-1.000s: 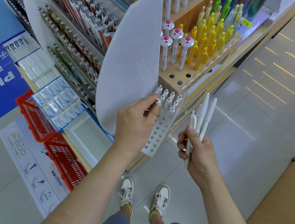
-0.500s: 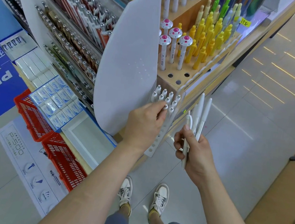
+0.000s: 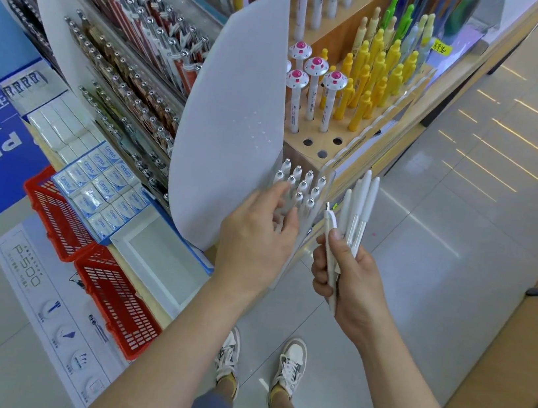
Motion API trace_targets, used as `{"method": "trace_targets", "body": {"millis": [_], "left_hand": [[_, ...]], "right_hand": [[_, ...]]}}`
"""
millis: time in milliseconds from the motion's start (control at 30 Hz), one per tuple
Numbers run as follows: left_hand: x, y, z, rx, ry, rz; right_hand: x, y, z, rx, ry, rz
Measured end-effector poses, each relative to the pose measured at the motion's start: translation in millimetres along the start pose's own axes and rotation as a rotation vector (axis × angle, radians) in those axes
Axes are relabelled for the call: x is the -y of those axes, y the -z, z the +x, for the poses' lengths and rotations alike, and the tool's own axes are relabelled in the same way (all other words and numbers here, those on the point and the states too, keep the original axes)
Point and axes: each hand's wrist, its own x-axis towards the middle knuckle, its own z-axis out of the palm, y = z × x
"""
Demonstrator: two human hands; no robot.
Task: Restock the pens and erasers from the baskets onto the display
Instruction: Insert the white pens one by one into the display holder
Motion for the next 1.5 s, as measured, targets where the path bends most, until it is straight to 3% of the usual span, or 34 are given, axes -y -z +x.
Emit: {"method": "trace_targets", "body": {"millis": [167,367,467,567,667,833,967,1500], "left_hand": [[-29,15,-14,0.263,0.304,-0.420],[-33,31,-4,0.125,0.310,-0.553],[-32,38,1,0.143,0.308,-0.558],[-33,43,0,0.141,0.301,-0.520],[-27,54,2,0.039,0.235,-0.460],[-12,57,3,-0.079,0.102,-0.212],[-1,36,6,-0.125,0.078,-0.167],[18,-8,18,-0.018,-0.033,0.045]], "right_hand": [[9,-5,-13,0.192,0.021,-0.070],[10,-5,-15,0.221,0.042,-0.131],[9,-4,-15,0.203,0.070,-0.146],[8,-6,-14,0.160,0.119,-0.234],[7,-7,-9,0.004,0.147,-0.318],[12,10,1,-0.217,0.084,-0.161],[9,11,1,-0.200,0.061,-0.140],[3,8,2,-0.144,0.043,-0.166]]}}
